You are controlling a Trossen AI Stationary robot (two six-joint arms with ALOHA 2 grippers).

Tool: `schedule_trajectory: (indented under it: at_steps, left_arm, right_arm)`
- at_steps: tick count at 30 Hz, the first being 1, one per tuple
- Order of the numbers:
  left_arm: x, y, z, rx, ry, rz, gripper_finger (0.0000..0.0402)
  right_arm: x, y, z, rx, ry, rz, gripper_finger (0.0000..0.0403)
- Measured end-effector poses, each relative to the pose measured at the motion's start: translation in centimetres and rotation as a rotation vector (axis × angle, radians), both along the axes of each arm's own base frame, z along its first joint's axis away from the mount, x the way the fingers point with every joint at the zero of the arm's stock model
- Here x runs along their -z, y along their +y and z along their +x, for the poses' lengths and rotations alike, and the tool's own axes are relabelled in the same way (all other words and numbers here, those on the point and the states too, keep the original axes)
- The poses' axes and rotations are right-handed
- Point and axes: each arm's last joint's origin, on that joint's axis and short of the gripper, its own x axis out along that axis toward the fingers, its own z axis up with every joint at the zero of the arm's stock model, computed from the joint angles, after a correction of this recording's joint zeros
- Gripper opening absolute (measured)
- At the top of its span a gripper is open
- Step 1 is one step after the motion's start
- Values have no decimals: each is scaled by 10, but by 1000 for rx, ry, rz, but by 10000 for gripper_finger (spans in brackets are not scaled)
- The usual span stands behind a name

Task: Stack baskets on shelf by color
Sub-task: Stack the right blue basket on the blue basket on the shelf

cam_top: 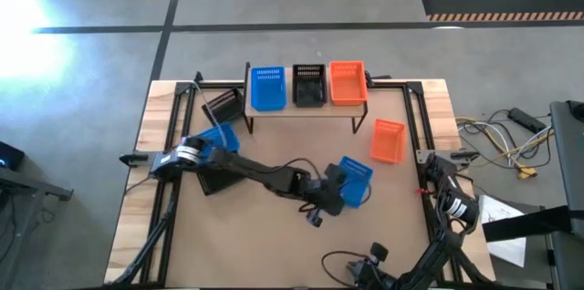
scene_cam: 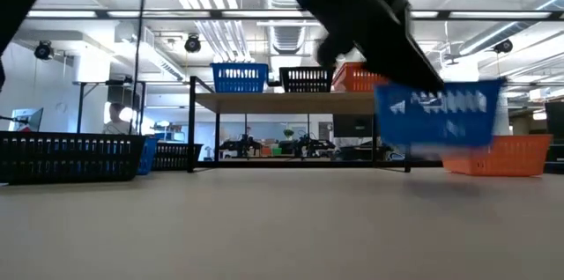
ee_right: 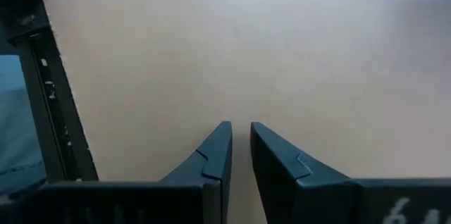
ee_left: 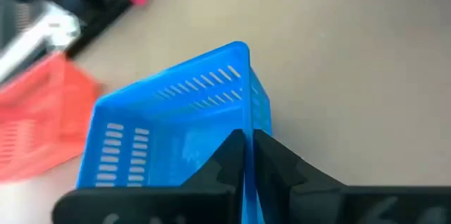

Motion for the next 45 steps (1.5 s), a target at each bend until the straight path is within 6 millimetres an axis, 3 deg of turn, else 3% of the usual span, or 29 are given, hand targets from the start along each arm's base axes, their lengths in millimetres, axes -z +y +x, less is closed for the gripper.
schedule_trajectory:
  at_steps: [6, 11, 19, 24, 29, 35, 45]
  left_arm:
    - [-44, -17, -50, -114, -35, 110, 2]
    - [-80, -5, -108, -198, -73, 76, 1]
    - [-145, 47, -202, -450, -283, 133, 1]
    - [-185, 95, -238, -566, -396, 138, 0]
    - [-194, 149, -252, -570, -408, 95, 0]
    - [-171, 203, -244, -636, -295, 48, 0]
    - [-134, 218, -220, -642, -101, 30, 0]
  right_arm:
    - [1, -1, -1, -4, -2, -14, 47]
    - [1, -2, 0, -34, -20, -64, 47]
    - [0, -4, 2, -99, -57, -170, 47]
    - [-1, -5, 3, -125, -77, -224, 47]
    - [-2, -5, 3, -131, -100, -252, 47]
    - [-2, -6, 5, -127, -100, -255, 47]
    - [-2, -6, 5, -122, -103, -250, 47]
